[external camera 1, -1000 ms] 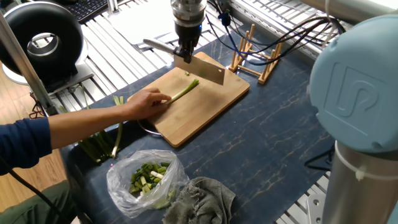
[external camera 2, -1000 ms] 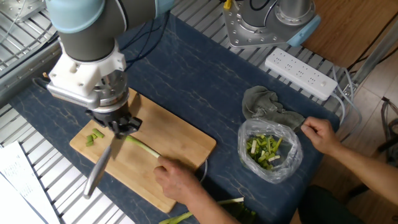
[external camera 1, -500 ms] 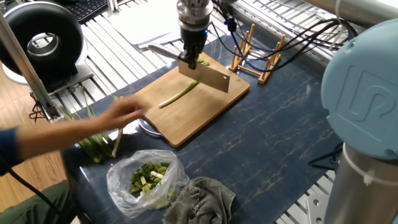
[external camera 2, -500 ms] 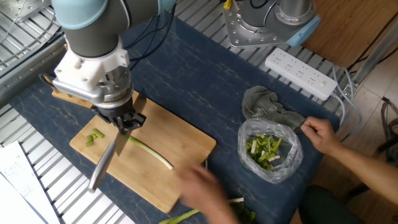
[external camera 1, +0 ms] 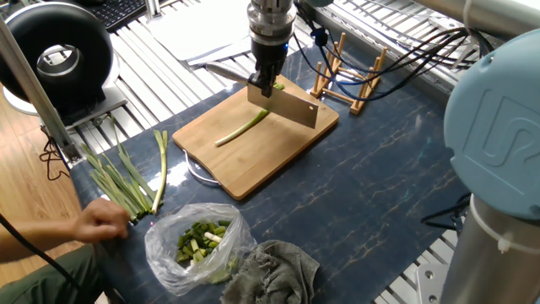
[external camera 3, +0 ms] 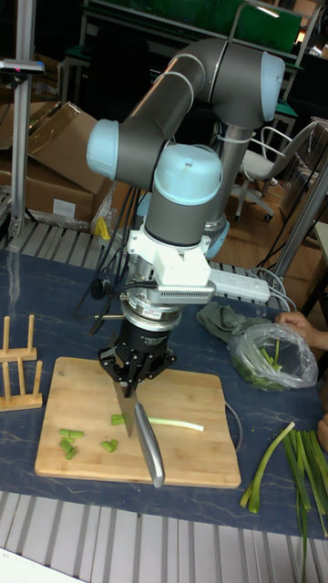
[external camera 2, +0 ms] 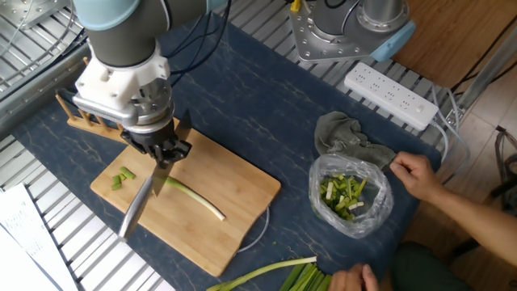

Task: Chop the scallions

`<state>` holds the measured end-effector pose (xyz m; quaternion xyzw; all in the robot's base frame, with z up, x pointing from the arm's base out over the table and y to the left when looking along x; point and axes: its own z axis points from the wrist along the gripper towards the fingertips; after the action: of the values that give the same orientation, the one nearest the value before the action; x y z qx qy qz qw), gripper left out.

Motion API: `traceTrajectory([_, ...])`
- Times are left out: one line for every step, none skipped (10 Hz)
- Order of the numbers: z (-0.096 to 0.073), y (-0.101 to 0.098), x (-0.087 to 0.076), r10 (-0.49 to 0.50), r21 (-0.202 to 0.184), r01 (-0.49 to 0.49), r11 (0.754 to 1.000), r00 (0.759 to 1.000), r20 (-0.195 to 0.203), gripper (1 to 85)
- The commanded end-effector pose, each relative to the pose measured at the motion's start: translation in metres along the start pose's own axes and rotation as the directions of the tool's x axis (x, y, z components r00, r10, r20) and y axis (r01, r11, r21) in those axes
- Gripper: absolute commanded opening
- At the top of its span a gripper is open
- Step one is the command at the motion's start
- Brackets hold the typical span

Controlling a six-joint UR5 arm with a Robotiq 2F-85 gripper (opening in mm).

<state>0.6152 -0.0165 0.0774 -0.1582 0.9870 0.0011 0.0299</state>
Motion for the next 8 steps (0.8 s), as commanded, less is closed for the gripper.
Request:
traceTrajectory([0.005,0.003,-0.001,0.011,-0.012,-0.011,1.0,1.0,0.01,1.7])
traceTrajectory([0.009,0.005,-0.004,0.016,-0.013,-0.016,1.0,1.0,0.018,1.7])
traceTrajectory([0.015,0.005,-0.01,0.018,-0.017,-0.018,1.0,0.999,0.032,1.7])
traceTrajectory([0.021,0.005,-0.017,0.018,-0.021,-0.017,1.0,0.999,0.05,1.7])
traceTrajectory([0.025,0.004,-0.026,0.011,-0.029,-0.008,1.0,0.997,0.073,1.7])
traceTrajectory([0.024,0.003,-0.033,0.009,-0.024,-0.007,1.0,0.997,0.078,1.7])
traceTrajectory([0.015,0.0,-0.038,0.01,-0.001,-0.01,1.0,0.998,0.064,1.7])
traceTrajectory([0.007,-0.003,-0.041,0.007,0.019,-0.009,1.0,0.998,0.059,1.7])
